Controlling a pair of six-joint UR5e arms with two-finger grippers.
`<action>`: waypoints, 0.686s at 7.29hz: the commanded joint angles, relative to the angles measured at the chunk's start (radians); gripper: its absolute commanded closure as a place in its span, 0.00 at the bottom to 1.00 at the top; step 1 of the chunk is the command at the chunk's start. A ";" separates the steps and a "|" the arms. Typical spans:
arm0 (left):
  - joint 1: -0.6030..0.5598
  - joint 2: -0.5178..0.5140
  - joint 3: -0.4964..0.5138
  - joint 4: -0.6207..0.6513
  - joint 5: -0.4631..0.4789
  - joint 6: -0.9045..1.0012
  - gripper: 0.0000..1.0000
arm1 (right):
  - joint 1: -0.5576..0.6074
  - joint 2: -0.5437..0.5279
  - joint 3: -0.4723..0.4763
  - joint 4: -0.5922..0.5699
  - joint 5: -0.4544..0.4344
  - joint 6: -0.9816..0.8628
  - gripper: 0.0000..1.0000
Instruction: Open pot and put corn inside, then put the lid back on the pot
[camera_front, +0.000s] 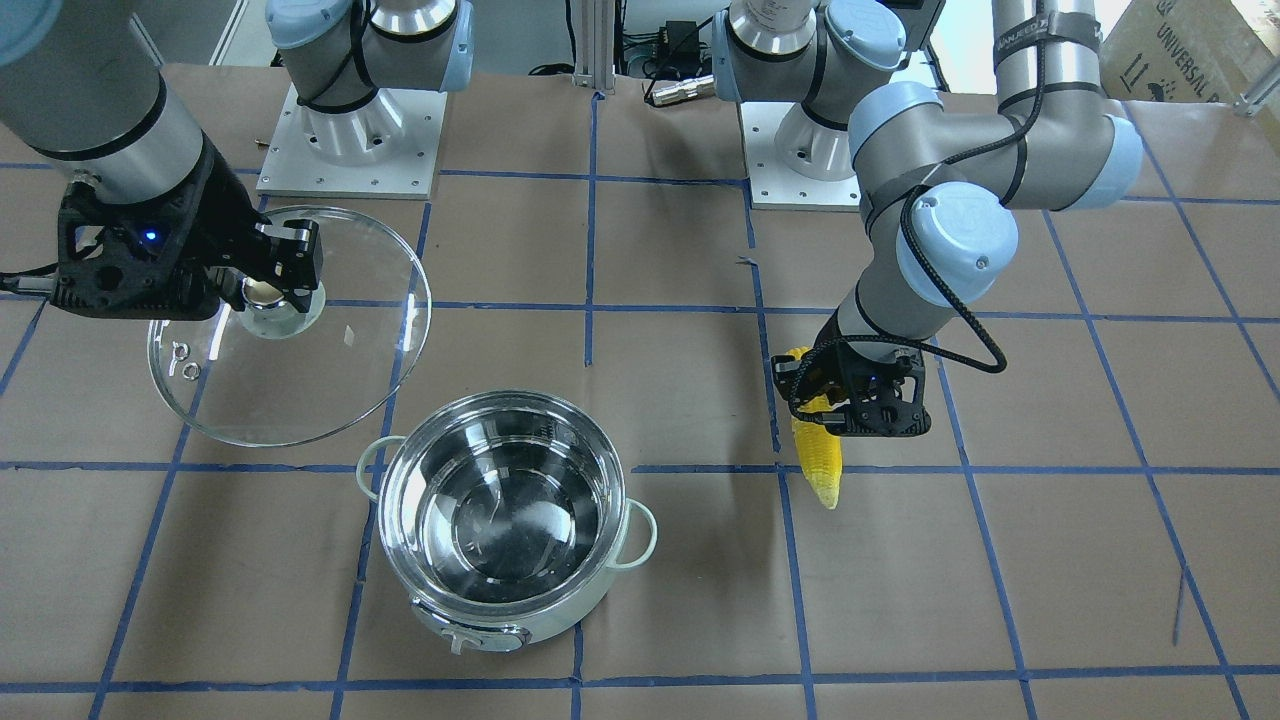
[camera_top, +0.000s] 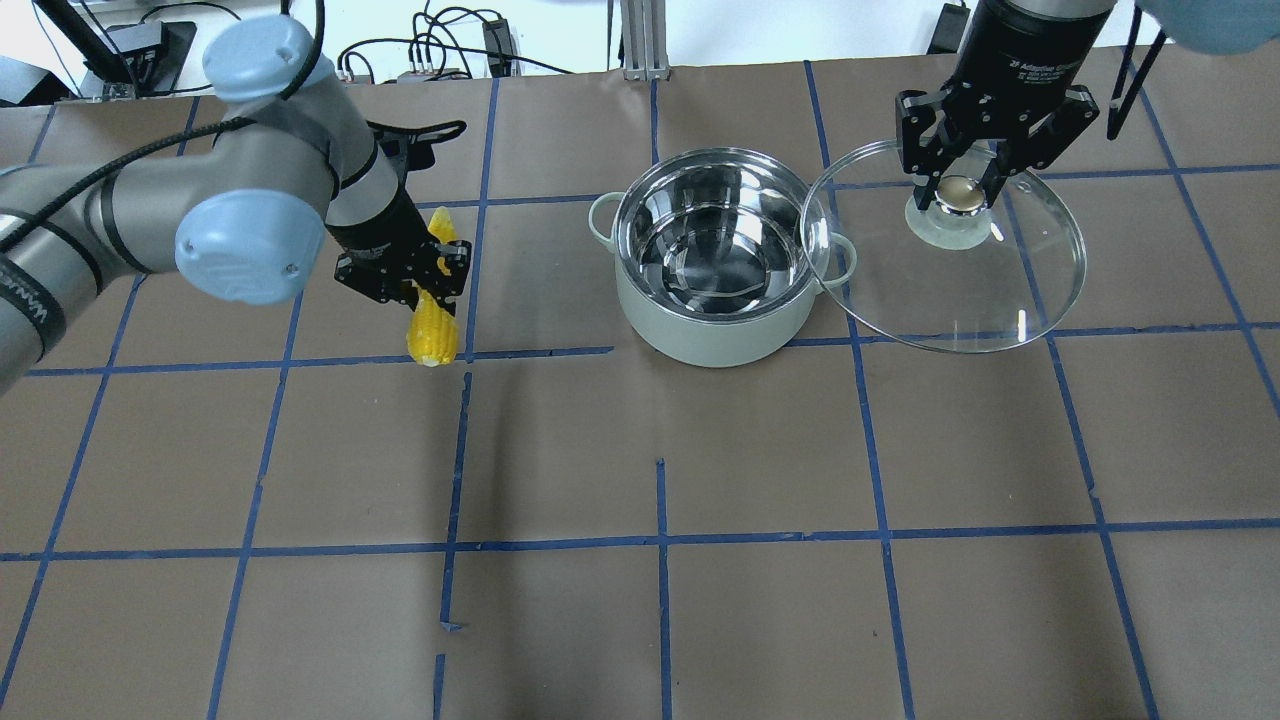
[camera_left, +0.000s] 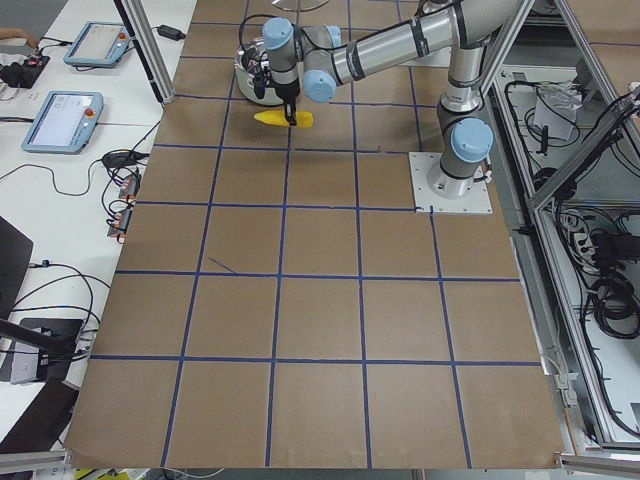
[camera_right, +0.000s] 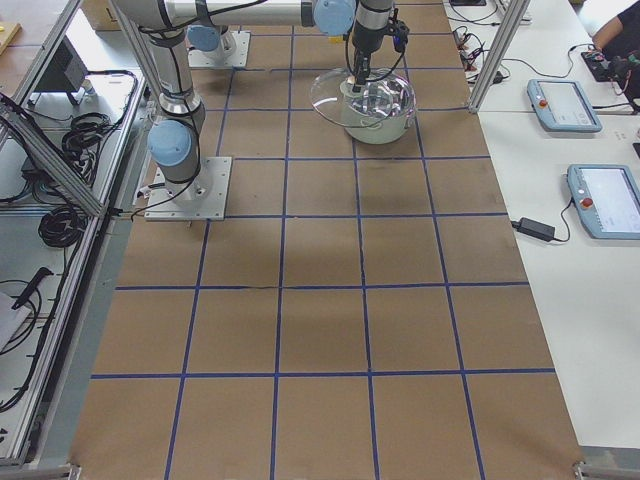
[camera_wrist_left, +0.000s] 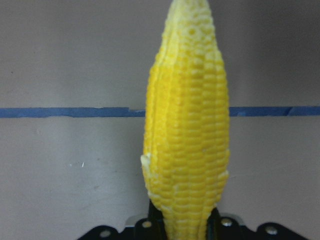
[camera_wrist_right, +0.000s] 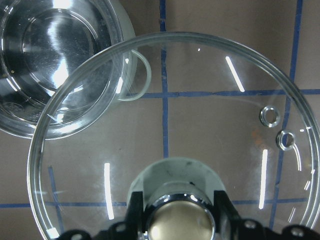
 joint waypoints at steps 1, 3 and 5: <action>-0.147 -0.046 0.162 -0.068 -0.036 -0.178 0.94 | 0.000 0.001 0.003 -0.001 0.000 -0.004 0.76; -0.260 -0.116 0.243 -0.052 -0.048 -0.307 0.94 | -0.003 0.004 0.004 -0.001 -0.002 -0.010 0.76; -0.319 -0.248 0.419 -0.060 -0.070 -0.357 0.94 | -0.015 0.004 0.006 -0.002 -0.003 -0.014 0.76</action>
